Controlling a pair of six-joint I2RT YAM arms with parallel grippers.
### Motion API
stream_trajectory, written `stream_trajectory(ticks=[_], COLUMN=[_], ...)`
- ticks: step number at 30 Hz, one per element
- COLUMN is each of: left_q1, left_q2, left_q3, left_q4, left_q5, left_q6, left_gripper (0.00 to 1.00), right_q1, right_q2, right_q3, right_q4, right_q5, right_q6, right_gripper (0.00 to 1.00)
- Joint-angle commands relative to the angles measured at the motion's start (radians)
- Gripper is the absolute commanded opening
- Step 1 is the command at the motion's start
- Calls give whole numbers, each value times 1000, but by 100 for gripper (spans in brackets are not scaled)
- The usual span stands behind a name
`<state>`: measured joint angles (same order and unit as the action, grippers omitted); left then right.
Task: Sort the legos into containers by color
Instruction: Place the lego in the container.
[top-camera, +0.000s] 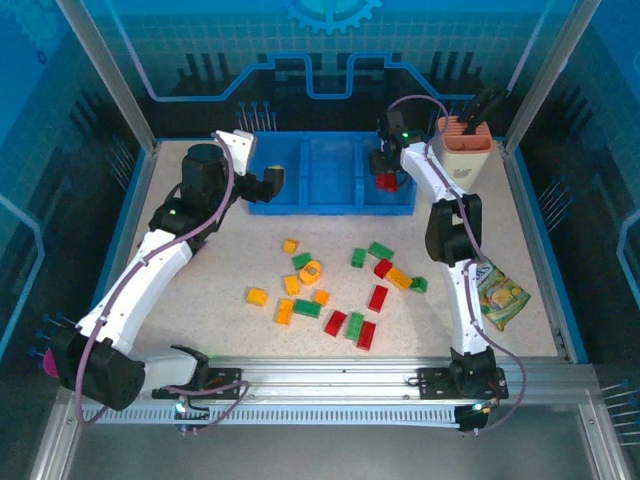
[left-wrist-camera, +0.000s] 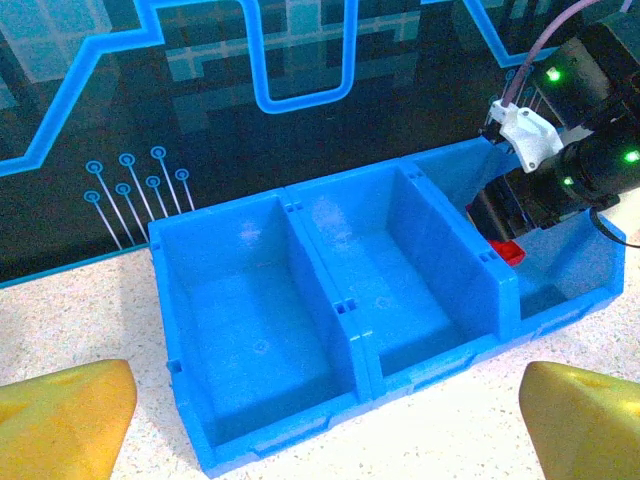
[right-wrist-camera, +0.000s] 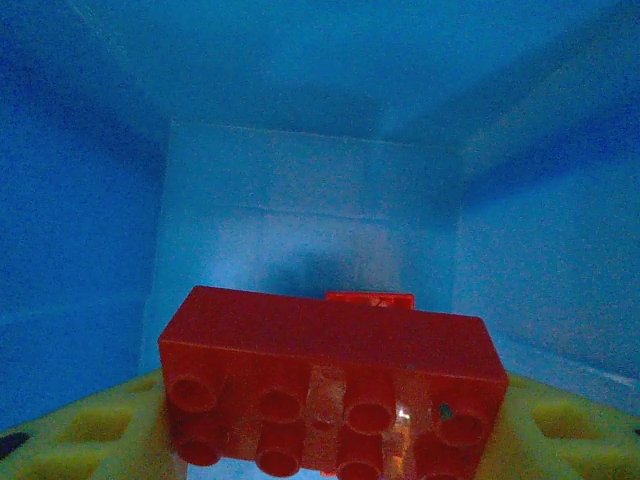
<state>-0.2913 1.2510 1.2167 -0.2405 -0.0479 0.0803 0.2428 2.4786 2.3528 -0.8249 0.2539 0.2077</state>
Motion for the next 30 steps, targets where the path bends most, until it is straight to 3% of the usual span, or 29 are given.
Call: stream_trajectory(ticks=[1,10,18,25,27,30], left_q1=[-5,-5,-5,-5,-5,-5], left_q2=[13,-5,-28,-40,-46,-54], left_q3=[39,34,25,22,18,14], left_q4=[-17,-23,-21,-21,-23,-23], left_q5=[3,3,-7,-3,-3,-9], left_q6=[0,-2,1,-2,-4,-2], left_gripper=[99,99,99,99,99,99], right_q1=[-10,-8,-8,-4,-4,-4], right_q2=[18,0,6,3,9,9], right_q3=[56,46,65,72,84,93], right_q4=[-38,-29,-42,-40,-49,-59], right_q5=[-21,-38,-52,-67,-65,-62], right_q6=[-17,-19,-18,-17,-17,-20], right_gripper=[59,70,71,81,79,64])
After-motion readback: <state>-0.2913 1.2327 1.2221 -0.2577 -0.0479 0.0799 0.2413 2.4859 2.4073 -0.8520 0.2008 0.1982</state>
